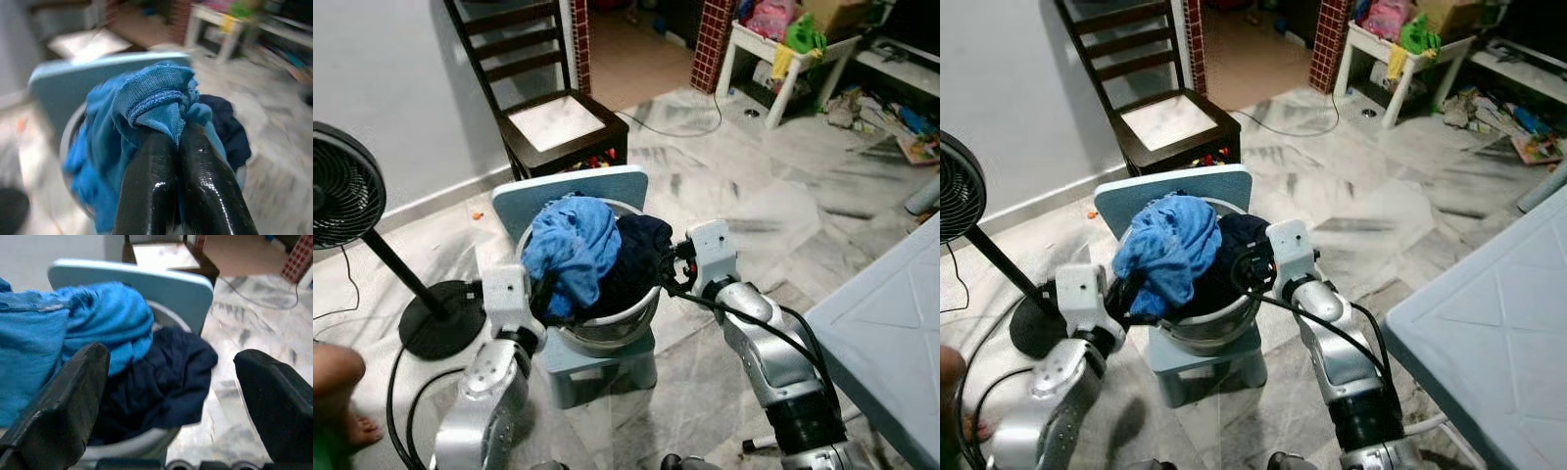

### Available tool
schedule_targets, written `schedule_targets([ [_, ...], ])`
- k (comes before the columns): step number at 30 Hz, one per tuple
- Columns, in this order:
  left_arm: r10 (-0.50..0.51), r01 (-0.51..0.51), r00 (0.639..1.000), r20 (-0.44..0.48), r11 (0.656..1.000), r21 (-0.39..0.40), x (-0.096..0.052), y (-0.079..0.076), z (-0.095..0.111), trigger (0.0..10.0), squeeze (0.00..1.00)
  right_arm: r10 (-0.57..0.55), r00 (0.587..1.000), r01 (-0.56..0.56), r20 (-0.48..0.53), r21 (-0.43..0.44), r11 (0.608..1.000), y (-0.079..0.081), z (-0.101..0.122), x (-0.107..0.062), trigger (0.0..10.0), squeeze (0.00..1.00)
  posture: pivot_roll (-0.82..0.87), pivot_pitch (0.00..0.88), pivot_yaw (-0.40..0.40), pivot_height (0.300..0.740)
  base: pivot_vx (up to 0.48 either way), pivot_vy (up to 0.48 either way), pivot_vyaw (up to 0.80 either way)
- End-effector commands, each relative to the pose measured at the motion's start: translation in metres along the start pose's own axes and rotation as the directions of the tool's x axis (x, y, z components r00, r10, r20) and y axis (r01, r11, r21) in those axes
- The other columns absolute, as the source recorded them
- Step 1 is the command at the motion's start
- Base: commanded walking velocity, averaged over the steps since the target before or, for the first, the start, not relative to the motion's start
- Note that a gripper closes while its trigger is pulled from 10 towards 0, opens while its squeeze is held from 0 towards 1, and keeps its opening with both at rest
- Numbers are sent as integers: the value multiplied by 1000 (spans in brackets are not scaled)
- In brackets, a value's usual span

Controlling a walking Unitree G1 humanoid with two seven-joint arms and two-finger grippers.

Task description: Hang hanger

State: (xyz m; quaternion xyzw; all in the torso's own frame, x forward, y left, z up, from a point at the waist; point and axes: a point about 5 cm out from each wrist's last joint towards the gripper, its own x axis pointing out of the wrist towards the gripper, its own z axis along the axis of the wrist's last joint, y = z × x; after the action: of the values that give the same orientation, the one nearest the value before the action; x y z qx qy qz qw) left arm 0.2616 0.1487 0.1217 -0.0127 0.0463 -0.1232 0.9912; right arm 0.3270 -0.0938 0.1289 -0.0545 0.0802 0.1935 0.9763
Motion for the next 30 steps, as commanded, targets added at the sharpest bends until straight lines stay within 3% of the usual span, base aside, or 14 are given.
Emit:
schedule_targets([
  [1,-75,74,997,12,992,100,-1,3,10,0,0,-3,1000,3,7,-1,1000,-2,1,3,10000,0,97,6,-7,740,0,0,0],
  [2,-75,74,997,12,992,100,-1,3,10,0,0,-3,1000,3,7,-1,1000,-2,1,3,10000,0,97,6,-7,740,0,0,0],
  [6,-99,84,994,40,957,279,3,17,22,0,0,-8,1000,8,11,2,1000,-4,-1,6,10000,0,98,0,-8,740,0,0,0],
  [9,-107,80,992,66,945,317,4,13,25,0,0,-15,1000,14,17,9,1000,-6,-3,6,10000,0,89,0,-5,740,0,0,0],
  [16,-67,40,990,123,977,207,9,-11,22,0,0,-64,996,59,63,82,995,-14,0,6,10000,0,38,0,20,740,0,0,0],
  [20,-117,103,988,103,986,133,8,-22,15,0,0,-94,993,85,67,115,990,-21,-1,5,10000,0,38,0,24,740,0,0,0],
  [21,-162,156,983,81,985,78,5,-30,10,0,0,-103,992,92,70,156,983,-23,-3,5,10000,0,45,0,27,740,0,0,0],
  [23,-174,170,980,93,984,49,2,-35,11,0,0,-112,991,94,74,211,973,-24,-5,4,10000,0,47,0,28,740,0,0,0],
  [24,-185,183,978,93,983,28,1,-39,12,1608,0,-116,991,94,75,242,966,-24,-6,4,10000,0,49,0,26,740,0,0,0],
  [25,-189,188,977,94,982,20,1,-41,12,1608,0,-117,990,95,74,251,963,-23,-6,4,10000,0,50,0,25,740,0,0,0],
  [26,-164,161,983,87,986,37,4,-41,9,4745,0,-126,989,101,77,267,958,-23,-7,4,10000,0,50,0,22,740,0,0,0],
  [27,-132,129,989,72,991,42,8,-40,6,9373,0,-129,989,102,79,274,956,-22,-7,5,10000,0,52,0,21,740,0,0,0],
  [28,-122,120,990,65,992,29,9,-40,5,10000,0,-127,989,100,80,276,956,-21,-7,5,10000,0,52,0,21,740,0,0,0],
  [30,-92,91,995,50,996,18,13,-39,3,10000,0,-121,989,92,86,283,955,-19,-7,6,10000,0,51,0,22,740,0,0,0],
])
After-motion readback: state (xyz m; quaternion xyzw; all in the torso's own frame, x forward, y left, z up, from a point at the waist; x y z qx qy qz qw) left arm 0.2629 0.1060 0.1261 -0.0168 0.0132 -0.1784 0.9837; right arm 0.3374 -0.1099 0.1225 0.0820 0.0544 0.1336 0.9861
